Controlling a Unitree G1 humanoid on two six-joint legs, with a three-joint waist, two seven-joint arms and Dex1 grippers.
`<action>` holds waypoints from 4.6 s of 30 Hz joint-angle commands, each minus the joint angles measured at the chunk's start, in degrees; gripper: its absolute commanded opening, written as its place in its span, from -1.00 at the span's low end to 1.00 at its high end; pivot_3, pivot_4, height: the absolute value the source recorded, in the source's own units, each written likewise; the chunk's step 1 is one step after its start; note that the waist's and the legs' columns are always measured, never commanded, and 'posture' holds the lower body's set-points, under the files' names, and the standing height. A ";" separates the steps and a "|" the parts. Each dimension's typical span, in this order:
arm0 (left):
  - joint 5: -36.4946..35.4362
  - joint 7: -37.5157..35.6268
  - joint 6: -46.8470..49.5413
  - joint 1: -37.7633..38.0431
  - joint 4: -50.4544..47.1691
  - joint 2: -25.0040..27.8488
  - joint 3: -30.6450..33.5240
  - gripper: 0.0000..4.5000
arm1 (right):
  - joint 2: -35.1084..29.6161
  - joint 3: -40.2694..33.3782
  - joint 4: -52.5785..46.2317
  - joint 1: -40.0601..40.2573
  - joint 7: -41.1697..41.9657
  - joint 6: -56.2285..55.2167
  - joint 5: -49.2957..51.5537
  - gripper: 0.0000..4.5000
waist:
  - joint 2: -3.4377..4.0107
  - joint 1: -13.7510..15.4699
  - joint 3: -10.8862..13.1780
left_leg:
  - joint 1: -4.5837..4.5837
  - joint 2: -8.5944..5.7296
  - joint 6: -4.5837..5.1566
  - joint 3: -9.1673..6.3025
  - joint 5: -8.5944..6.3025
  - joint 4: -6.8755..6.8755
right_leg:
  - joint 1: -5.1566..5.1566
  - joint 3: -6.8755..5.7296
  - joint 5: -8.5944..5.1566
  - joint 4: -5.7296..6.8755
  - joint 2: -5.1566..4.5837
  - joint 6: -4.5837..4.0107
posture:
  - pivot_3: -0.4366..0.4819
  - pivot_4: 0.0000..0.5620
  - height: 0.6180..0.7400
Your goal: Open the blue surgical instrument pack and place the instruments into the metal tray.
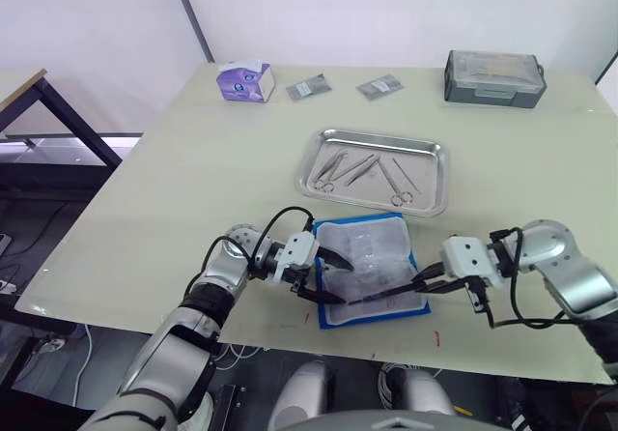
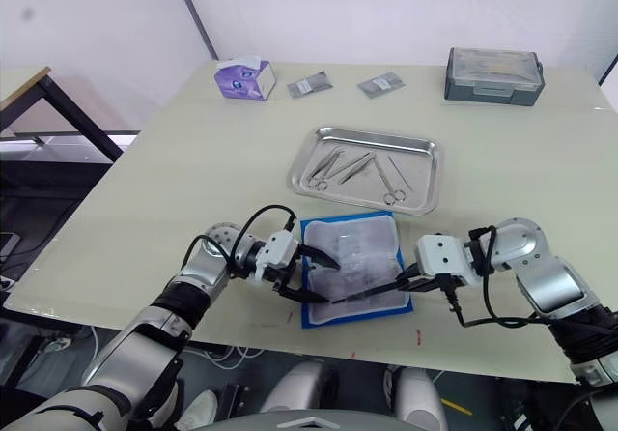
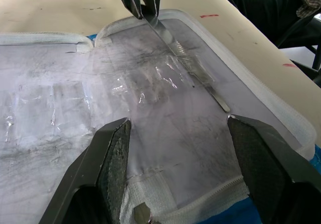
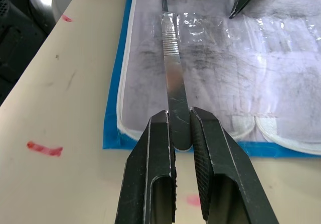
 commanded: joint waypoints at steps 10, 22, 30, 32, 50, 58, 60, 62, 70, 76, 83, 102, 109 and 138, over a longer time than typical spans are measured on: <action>5.03 -2.26 1.48 3.94 7.66 -1.10 -5.63 0.45 | -6.36 -7.07 -0.89 0.41 2.44 -2.76 2.88 -0.99 | 0.04 0.07 0.02 | -0.02 -0.01 0.00 -0.01 0.00 0.00 | 0.00 -0.01 -0.02 -0.02 -0.03 0.03 | -0.05 -0.47 0.96; 5.14 -2.26 1.31 4.10 7.60 -1.43 -5.65 0.45 | -11.74 -13.52 2.00 4.19 4.75 -5.45 4.99 -0.99 | 0.06 0.15 0.04 | -0.04 -0.04 0.00 -0.01 0.00 -0.01 | 0.01 -0.03 -0.03 -0.04 -0.10 0.05 | -0.05 -0.47 0.96; 5.13 -2.26 0.97 3.95 7.86 -1.56 -5.76 0.45 | -11.00 -20.52 2.17 4.12 0.50 1.69 11.05 -0.99 | 0.13 0.18 0.07 | -0.06 -0.11 0.00 -0.01 0.00 -0.01 | 0.02 -0.03 -0.04 -0.06 -0.17 0.06 | -0.05 -0.47 0.96; 5.33 -2.26 0.93 3.72 8.21 -1.85 -5.67 0.45 | -7.75 -20.92 1.14 1.44 -5.39 8.63 13.03 -0.99 | 0.17 0.07 0.06 | -0.05 -0.10 0.00 -0.02 0.00 -0.02 | 0.02 -0.02 -0.02 -0.06 -0.18 0.04 | -0.05 -0.47 0.96; 5.87 -2.26 1.06 4.08 8.18 -2.45 -4.68 0.45 | 12.48 -13.59 15.23 -19.38 -36.10 31.81 2.54 -0.99 | 0.31 0.18 0.00 | -0.10 -0.34 0.13 -0.17 0.07 -0.11 | 0.01 -0.15 0.03 -0.07 -0.42 -0.06 | -0.05 -0.47 0.96; 5.72 -2.26 1.24 4.65 7.52 -2.17 -4.41 0.45 | 20.41 -11.32 28.27 -26.38 -45.95 29.16 -3.68 -0.99 | 0.42 -0.01 -0.03 | -0.05 -0.38 0.16 -0.16 0.09 -0.12 | 0.01 -0.12 0.03 -0.01 -0.41 -0.06 | -0.05 -0.47 0.96; 5.67 -2.26 1.23 4.73 7.40 -2.21 -4.33 0.45 | 22.08 -11.67 31.19 -27.41 -47.95 28.91 -4.26 -0.99 | 0.48 -0.01 -0.04 | -0.04 -0.39 0.17 -0.16 0.10 -0.12 | 0.00 -0.12 0.03 0.02 -0.40 -0.06 | -0.05 -0.47 0.96; 5.69 -2.26 1.26 4.75 7.35 -2.22 -4.26 0.45 | 23.11 -11.79 33.72 -28.40 -49.69 28.46 -5.19 -0.99 | 0.48 -0.02 -0.04 | -0.06 -0.41 0.18 -0.19 0.11 -0.12 | 0.00 -0.15 0.03 0.04 -0.41 -0.06 | -0.05 -0.47 0.96; 5.85 -2.26 1.44 4.85 7.22 -2.49 -4.10 0.45 | 25.77 -12.94 40.10 -31.28 -53.88 28.31 -6.66 -0.99 | 0.57 -0.56 -0.07 | 0.01 -0.44 0.21 -0.18 0.12 -0.12 | -0.01 -0.12 0.03 0.18 -0.41 -0.06 | -0.05 -0.47 0.96; 5.95 -2.26 1.41 4.99 7.22 -2.53 -3.94 0.45 | 25.90 -13.24 39.92 -31.01 -53.60 28.23 -6.57 -0.51 | 0.58 -0.58 -0.07 | 0.00 -0.44 0.22 -0.19 0.13 -0.12 | -0.01 -0.12 0.03 0.19 -0.41 -0.06 | -0.05 -0.47 0.96; 6.23 -2.26 1.29 4.94 7.52 -2.69 -3.89 0.45 | 25.50 -13.30 36.32 -29.99 -53.05 28.57 -6.63 0.84 | 0.60 -0.55 -0.08 | -0.01 -0.46 0.23 -0.21 0.14 -0.12 | -0.01 -0.14 0.03 0.19 -0.43 -0.05 | -0.05 -0.47 0.96; 0.34 -2.26 3.45 4.93 1.59 -3.25 1.48 0.45 | 21.24 -20.06 9.65 -17.63 -45.50 29.14 2.02 0.94 | 0.63 -1.40 0.05 | -0.07 -0.48 0.25 -0.30 0.15 -0.12 | -0.02 -0.19 -0.01 0.19 -0.46 0.01 | -0.05 -0.47 0.96; -6.29 -0.17 13.39 7.07 -13.51 -2.44 7.51 0.45 | 21.21 -24.56 -1.37 -8.38 -41.39 27.12 9.67 0.94 | 0.05 -1.51 0.87 | -0.82 -0.46 0.24 -0.36 0.17 -0.06 | -0.64 -0.22 0.00 0.28 -0.44 -0.01 | -0.05 -0.47 0.96; -16.91 27.16 35.75 32.34 -41.44 15.68 46.45 0.99 | 15.56 -44.60 -10.31 33.77 -26.14 8.68 22.89 1.00 | -1.40 -1.55 2.80 | -2.04 -0.35 -0.17 -0.32 0.40 0.11 | -1.82 -0.16 0.03 0.33 -0.56 -0.05 | -0.05 -0.47 0.96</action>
